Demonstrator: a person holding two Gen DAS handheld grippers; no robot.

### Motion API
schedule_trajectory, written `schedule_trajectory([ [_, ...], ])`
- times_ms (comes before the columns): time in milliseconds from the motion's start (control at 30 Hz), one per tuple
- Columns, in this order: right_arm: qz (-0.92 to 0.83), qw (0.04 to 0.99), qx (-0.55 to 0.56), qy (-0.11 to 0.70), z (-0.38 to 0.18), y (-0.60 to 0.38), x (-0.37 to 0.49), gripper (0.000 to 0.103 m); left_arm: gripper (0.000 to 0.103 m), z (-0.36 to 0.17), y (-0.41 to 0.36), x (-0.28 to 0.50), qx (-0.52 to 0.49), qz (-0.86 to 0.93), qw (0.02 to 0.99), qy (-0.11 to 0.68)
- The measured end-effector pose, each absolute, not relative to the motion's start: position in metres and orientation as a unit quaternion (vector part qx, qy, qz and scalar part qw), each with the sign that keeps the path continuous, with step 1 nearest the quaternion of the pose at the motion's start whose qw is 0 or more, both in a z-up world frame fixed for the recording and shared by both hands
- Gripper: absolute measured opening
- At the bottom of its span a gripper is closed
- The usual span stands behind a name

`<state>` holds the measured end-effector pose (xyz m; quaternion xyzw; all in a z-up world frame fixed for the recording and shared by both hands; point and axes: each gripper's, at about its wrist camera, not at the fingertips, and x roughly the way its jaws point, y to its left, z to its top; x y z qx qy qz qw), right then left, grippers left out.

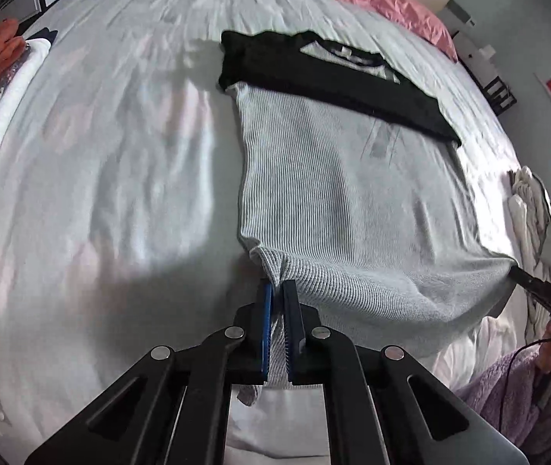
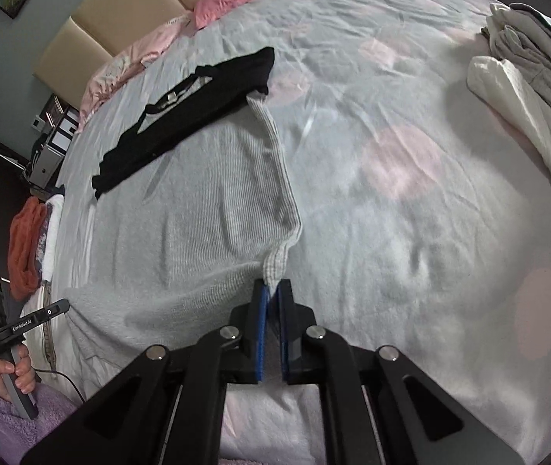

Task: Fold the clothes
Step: 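Lift the grey hem with both tools and fold it toward the black collar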

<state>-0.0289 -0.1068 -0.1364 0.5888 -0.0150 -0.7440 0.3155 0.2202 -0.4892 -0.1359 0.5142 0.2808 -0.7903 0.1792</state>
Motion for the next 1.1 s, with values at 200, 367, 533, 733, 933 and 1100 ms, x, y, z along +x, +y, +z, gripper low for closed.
schedule_trajectory([
  [200, -0.762, 0.322, 0.561, -0.024, -0.137, -0.124, -0.044, 0.005, 0.006, -0.130, -0.513, 0.212, 0.461, -0.818, 0.200, 0.280],
  [367, -0.769, 0.317, 0.555, 0.003, -0.157, -0.153, -0.060, 0.005, 0.006, -0.157, -0.524, 0.171, 0.486, -0.812, 0.220, 0.238],
  [533, -0.776, 0.313, 0.548, 0.031, -0.176, -0.182, -0.077, 0.006, 0.007, -0.180, -0.520, 0.155, 0.521, -0.800, 0.233, 0.187],
  [733, -0.776, 0.311, 0.548, 0.029, -0.189, -0.194, -0.090, 0.009, 0.023, -0.168, -0.515, 0.163, 0.511, -0.807, 0.244, 0.166],
  [933, -0.786, 0.317, 0.531, 0.003, -0.173, -0.183, -0.083, 0.012, 0.034, -0.155, -0.510, 0.173, 0.500, -0.815, 0.256, 0.146],
  [1100, -0.805, 0.333, 0.490, 0.040, -0.151, -0.181, -0.061, 0.015, 0.034, -0.136, -0.476, 0.180, 0.487, -0.839, 0.230, 0.077],
])
